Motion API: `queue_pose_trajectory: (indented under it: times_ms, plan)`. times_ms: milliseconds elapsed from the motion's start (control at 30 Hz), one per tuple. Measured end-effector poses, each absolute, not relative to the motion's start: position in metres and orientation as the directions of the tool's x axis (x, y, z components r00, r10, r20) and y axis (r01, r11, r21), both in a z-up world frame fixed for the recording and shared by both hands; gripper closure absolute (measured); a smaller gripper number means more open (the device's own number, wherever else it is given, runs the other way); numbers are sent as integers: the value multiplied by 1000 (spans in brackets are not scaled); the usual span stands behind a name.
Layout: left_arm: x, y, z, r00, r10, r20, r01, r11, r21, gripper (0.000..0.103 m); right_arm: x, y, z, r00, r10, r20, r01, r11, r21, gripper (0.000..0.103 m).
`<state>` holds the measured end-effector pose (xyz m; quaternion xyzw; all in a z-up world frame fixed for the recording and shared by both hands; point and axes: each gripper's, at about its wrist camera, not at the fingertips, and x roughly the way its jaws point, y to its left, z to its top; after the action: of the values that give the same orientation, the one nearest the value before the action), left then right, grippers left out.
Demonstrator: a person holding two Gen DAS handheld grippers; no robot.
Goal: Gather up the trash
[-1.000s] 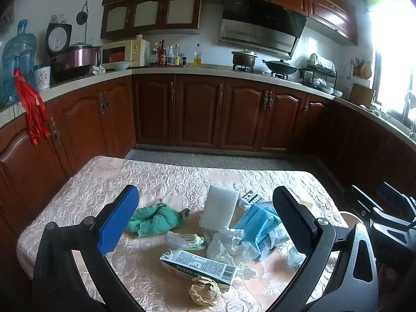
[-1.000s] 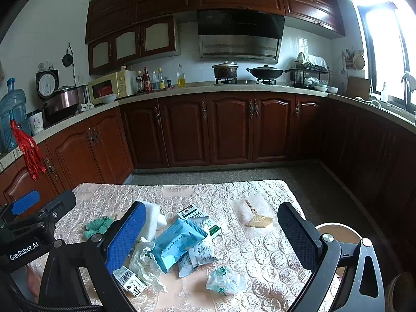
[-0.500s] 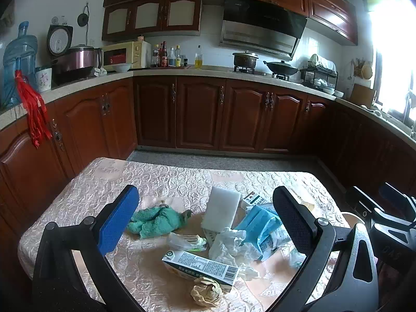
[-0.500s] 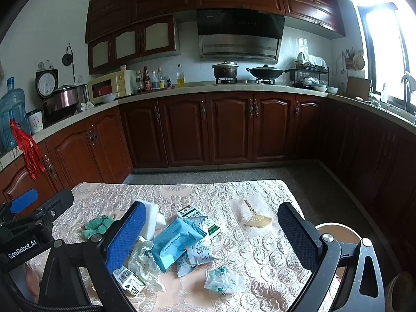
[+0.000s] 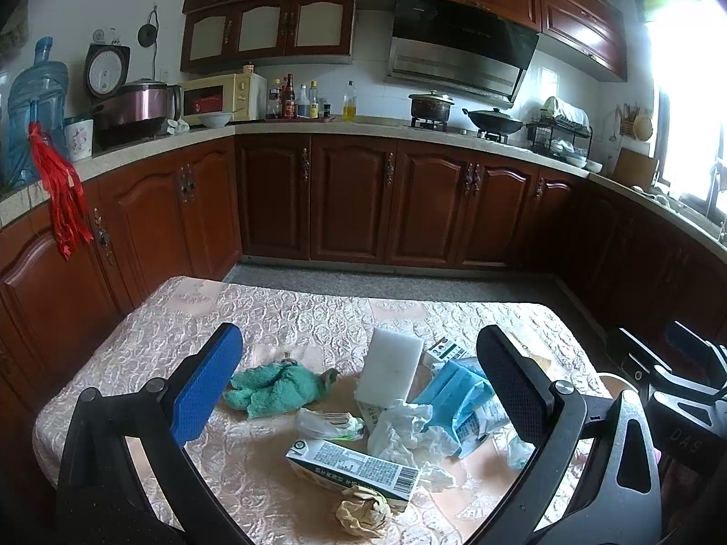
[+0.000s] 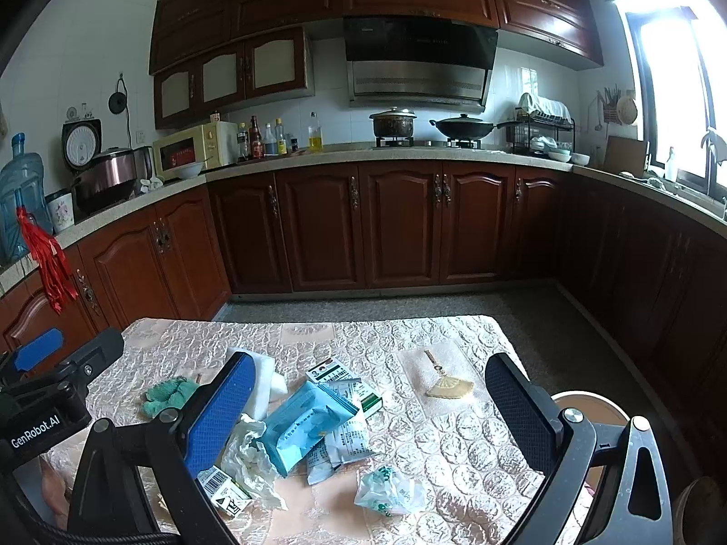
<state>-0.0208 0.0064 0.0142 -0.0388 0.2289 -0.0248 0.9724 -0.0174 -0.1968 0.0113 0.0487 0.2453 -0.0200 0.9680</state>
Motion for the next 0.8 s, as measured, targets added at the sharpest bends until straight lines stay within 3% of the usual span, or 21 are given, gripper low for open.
queue_pose_trajectory:
  times_ms: [800]
  plan:
    - [-21, 8, 14, 893, -67, -445, 31, 996, -88, 1, -15, -198, 7, 874, -16, -486, 65, 994, 84, 3]
